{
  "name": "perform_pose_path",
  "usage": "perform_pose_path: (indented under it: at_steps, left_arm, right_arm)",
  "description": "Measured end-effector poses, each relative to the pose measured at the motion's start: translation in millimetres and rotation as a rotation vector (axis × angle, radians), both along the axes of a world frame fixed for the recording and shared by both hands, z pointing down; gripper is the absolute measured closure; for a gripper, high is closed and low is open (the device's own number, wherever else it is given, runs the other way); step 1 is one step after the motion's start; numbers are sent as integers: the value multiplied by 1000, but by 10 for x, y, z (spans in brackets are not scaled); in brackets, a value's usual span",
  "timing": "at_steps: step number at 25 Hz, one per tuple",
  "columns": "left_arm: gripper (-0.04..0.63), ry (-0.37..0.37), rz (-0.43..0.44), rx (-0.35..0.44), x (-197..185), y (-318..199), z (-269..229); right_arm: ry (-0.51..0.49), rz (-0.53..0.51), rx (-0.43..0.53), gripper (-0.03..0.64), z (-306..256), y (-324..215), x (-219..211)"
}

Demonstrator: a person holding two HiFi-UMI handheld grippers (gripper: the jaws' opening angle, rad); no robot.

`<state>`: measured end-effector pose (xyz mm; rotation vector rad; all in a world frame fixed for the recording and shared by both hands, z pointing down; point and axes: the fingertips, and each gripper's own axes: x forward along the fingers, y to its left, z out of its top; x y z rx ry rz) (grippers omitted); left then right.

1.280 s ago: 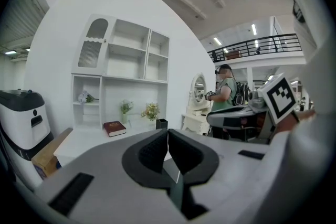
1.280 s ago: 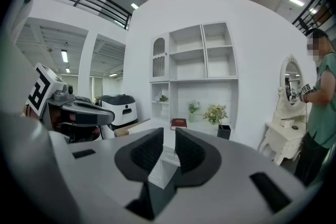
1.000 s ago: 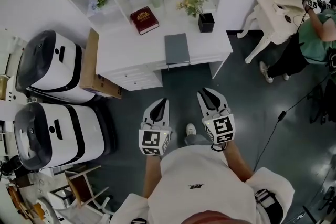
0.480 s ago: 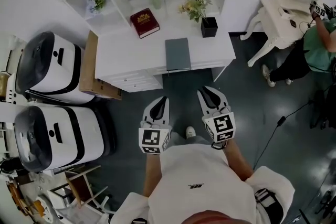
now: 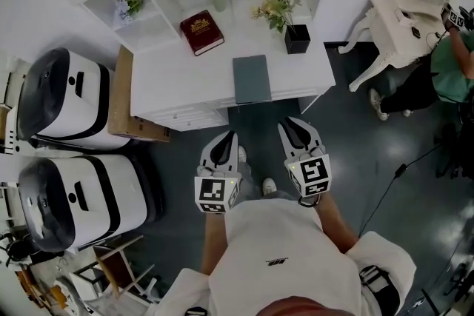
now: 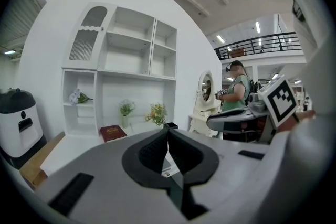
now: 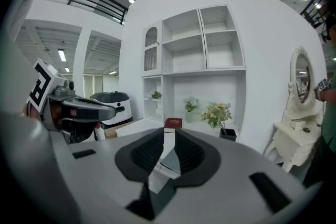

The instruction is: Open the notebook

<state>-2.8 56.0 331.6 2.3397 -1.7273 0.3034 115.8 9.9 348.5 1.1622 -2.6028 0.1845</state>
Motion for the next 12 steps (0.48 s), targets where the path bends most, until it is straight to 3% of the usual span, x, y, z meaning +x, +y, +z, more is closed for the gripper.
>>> perform_pose_path:
  at_steps: [12]
  left_arm:
    - [595, 29, 89, -42, -343, -680, 230]
  right_arm:
    - [32, 93, -49, 566, 243, -538, -302]
